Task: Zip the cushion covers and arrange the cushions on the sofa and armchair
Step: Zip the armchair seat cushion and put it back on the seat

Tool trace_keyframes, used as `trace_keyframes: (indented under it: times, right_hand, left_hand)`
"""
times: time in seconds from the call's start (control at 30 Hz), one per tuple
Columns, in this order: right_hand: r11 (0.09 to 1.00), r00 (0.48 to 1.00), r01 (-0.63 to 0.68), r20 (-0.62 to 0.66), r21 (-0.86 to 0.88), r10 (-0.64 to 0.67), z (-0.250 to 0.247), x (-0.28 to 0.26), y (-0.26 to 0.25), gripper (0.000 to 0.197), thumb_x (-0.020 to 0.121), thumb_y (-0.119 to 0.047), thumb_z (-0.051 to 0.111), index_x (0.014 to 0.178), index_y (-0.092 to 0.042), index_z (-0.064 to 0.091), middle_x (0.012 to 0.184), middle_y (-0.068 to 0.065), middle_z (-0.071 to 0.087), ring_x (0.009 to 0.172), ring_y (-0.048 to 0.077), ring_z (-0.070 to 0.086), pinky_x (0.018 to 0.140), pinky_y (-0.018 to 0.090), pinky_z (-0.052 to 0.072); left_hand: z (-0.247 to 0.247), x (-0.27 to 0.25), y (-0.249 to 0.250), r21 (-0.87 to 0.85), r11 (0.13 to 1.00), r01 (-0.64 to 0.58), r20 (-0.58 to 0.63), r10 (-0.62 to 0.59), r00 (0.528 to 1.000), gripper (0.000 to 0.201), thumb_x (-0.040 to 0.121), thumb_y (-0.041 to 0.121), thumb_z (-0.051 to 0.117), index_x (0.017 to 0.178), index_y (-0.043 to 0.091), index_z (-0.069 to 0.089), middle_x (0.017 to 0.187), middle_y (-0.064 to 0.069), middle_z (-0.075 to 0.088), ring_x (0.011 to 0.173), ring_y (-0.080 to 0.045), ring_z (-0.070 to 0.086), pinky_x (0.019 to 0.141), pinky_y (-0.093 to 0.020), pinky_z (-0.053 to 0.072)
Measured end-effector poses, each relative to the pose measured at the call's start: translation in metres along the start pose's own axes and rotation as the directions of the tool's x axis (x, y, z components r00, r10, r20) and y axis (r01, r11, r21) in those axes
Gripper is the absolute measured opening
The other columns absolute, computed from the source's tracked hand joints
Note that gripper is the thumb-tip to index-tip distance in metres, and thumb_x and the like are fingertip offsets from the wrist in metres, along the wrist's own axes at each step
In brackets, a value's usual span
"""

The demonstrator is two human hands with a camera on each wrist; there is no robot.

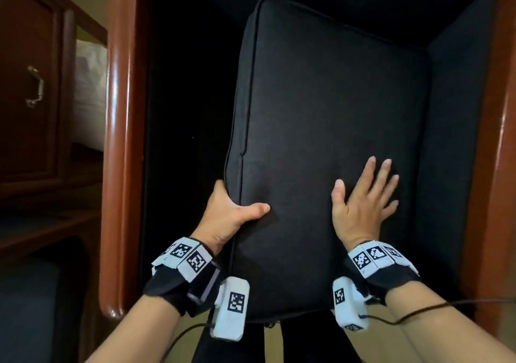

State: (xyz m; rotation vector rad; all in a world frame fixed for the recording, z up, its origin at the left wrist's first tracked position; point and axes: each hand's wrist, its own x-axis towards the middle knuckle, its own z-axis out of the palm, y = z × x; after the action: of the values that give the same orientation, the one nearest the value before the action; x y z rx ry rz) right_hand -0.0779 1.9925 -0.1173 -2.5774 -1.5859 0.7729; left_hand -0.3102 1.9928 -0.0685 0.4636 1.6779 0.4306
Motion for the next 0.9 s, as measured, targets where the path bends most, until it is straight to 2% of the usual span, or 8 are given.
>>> trace_keyframes:
  times: [0.13, 0.27, 0.37, 0.47, 0.53, 0.6, 0.7, 0.9]
  right_hand:
    - [0.974, 1.000, -0.014, 0.027, 0.228, 0.008, -0.035, -0.008, -0.003, 0.082, 0.087, -0.056, 0.022, 0.157, -0.016, 0.010, 0.166, 0.011, 0.003, 0.152, 0.035, 0.003, 0.116, 0.061, 0.012]
    - [0.893, 0.993, 0.010, 0.103, 0.449, -0.063, -0.094, -0.024, -0.014, 0.078, 0.088, -0.044, 0.035, 0.155, -0.006, 0.018, 0.162, 0.020, 0.016, 0.151, 0.030, 0.014, 0.121, 0.033, 0.011]
    - [0.826, 0.982, 0.180, -0.052, 0.535, -0.180, -0.154, -0.044, -0.035, 0.080, 0.085, -0.036, 0.053, 0.152, -0.003, 0.025, 0.158, 0.019, 0.026, 0.147, 0.029, 0.025, 0.123, 0.038, 0.018]
    - [0.741, 0.780, 0.611, -0.371, 0.278, -0.504, -0.215, -0.062, -0.063, 0.090, 0.076, -0.041, 0.066, 0.145, 0.005, 0.032, 0.155, 0.026, 0.026, 0.146, 0.043, 0.021, 0.123, 0.046, 0.015]
    - [0.610, 0.598, 0.791, -0.281, 0.054, -0.750, -0.240, -0.067, -0.077, 0.107, 0.068, -0.053, 0.075, 0.148, 0.001, 0.030, 0.158, 0.026, 0.019, 0.149, 0.045, 0.012, 0.122, 0.055, 0.014]
    - [0.493, 0.495, 0.866, -0.002, -0.082, -0.869, -0.242, -0.064, -0.085, 0.126, 0.057, -0.070, 0.077, 0.154, -0.011, 0.023, 0.163, 0.018, 0.015, 0.152, 0.038, 0.007, 0.120, 0.056, 0.016]
    - [0.372, 0.454, 0.885, 0.347, -0.278, -0.820, -0.227, -0.061, -0.097, 0.135, 0.046, -0.086, 0.066, 0.155, -0.019, 0.023, 0.160, 0.009, 0.029, 0.150, 0.032, 0.020, 0.118, 0.056, 0.020]
    - [0.367, 0.480, 0.858, 0.308, -0.359, -0.821, -0.216, -0.061, -0.107, 0.116, 0.039, -0.070, 0.074, 0.133, -0.007, 0.049, 0.124, 0.010, 0.058, 0.125, 0.037, 0.049, 0.110, 0.057, 0.031]
  left_hand:
    - [0.014, -0.060, 0.047, 0.221, 0.968, -0.122, -0.121, 0.151, 0.981, 0.076, 0.039, 0.053, 0.084, 0.100, 0.026, 0.047, 0.111, 0.001, 0.064, 0.105, -0.023, 0.063, 0.095, -0.045, 0.052]
    - [0.024, -0.123, 0.106, 0.522, 0.827, -0.208, -0.110, 0.307, 0.945, 0.071, 0.062, 0.044, 0.086, 0.107, 0.017, 0.039, 0.103, 0.004, 0.049, 0.096, -0.022, 0.051, 0.081, -0.028, 0.036]
    - [0.023, -0.156, 0.137, 0.668, 0.679, -0.305, -0.031, 0.435, 0.900, 0.070, 0.064, 0.043, 0.085, 0.107, 0.019, 0.036, 0.098, 0.004, 0.051, 0.100, -0.028, 0.060, 0.076, -0.027, 0.035]
    - [0.017, -0.172, 0.151, 0.812, 0.381, -0.442, 0.136, 0.613, 0.778, 0.066, 0.060, 0.040, 0.082, 0.107, 0.012, 0.045, 0.094, -0.003, 0.064, 0.088, -0.033, 0.066, 0.069, -0.031, 0.037]
    - [0.010, -0.173, 0.145, 0.850, 0.132, -0.510, 0.310, 0.657, 0.687, 0.063, 0.054, 0.039, 0.079, 0.102, 0.007, 0.052, 0.085, -0.006, 0.063, 0.073, -0.034, 0.064, 0.062, -0.033, 0.038]
    - [0.002, -0.173, 0.132, 0.849, 0.020, -0.528, 0.389, 0.652, 0.651, 0.064, 0.048, 0.037, 0.077, 0.099, 0.006, 0.056, 0.084, -0.007, 0.061, 0.070, -0.033, 0.062, 0.059, -0.034, 0.037]
    - [-0.007, -0.175, 0.112, 0.840, 0.030, -0.542, 0.379, 0.681, 0.626, 0.066, 0.050, 0.036, 0.075, 0.106, 0.005, 0.058, 0.093, -0.008, 0.063, 0.078, -0.031, 0.062, 0.064, -0.036, 0.040]
    - [-0.038, -0.177, 0.094, 0.871, 0.105, -0.481, 0.268, 0.718, 0.643, 0.095, 0.056, 0.055, 0.080, 0.137, 0.014, 0.051, 0.136, -0.004, 0.056, 0.125, -0.024, 0.053, 0.104, -0.037, 0.034]
